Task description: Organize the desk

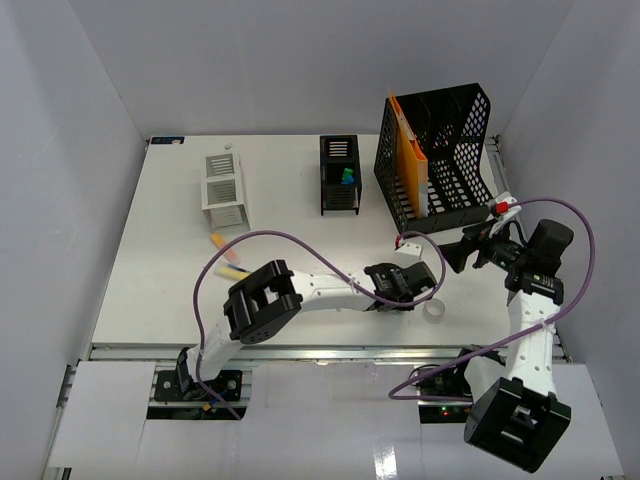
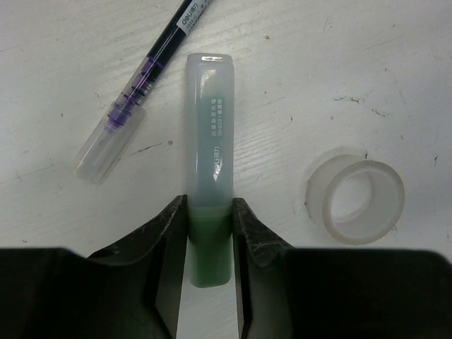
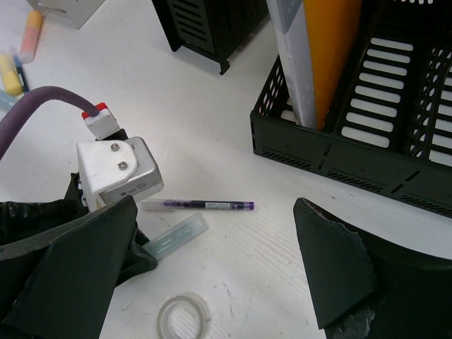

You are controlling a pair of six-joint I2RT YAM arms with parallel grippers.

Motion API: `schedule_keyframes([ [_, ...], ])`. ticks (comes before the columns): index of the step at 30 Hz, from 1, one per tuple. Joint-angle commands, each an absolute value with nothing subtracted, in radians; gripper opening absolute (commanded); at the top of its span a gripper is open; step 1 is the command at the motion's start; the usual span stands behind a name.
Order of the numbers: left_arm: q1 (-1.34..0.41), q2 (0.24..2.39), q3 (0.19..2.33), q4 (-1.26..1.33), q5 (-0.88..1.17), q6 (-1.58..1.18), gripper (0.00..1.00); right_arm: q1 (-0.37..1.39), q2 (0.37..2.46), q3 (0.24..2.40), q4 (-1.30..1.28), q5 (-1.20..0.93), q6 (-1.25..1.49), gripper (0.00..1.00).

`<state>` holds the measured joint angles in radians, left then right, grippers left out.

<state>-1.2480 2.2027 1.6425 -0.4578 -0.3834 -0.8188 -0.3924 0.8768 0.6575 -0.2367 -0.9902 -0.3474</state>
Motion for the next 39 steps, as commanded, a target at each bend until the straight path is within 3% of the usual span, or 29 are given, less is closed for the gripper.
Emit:
schedule_keyframes([
  [1, -1.262, 2.213, 1.532, -0.561, -0.401, -0.851, 0.26, -0.401, 0.882, 0.652, -0.218, -1.034, -0.348, 0.98],
  [6, -1.266, 2.016, 1.297, -0.406, -0.387, -0.885, 0.15, -0.402, 0.891, 0.645, -0.225, -1.092, -0.366, 0.98],
  [16, -1.264, 1.580, 0.740, 0.156, -0.351, -0.951, 0.11, -0.390, 0.956, 0.674, -0.413, -1.299, -0.555, 0.94],
  [23, -1.239, 1.439, 0.584, 0.344, -0.352, -0.931, 0.11, -0.199, 0.961, 0.704, -0.494, -1.244, -0.587, 0.92],
  [31, -1.196, 1.358, 0.444, 0.649, -0.289, -0.852, 0.11, 0.108, 1.034, 0.738, -0.315, -1.062, -0.309, 0.92],
  [39, -1.135, 1.362, 0.409, 0.813, -0.239, -0.794, 0.11, 0.260, 1.225, 0.849, -0.187, -0.954, -0.030, 0.93],
])
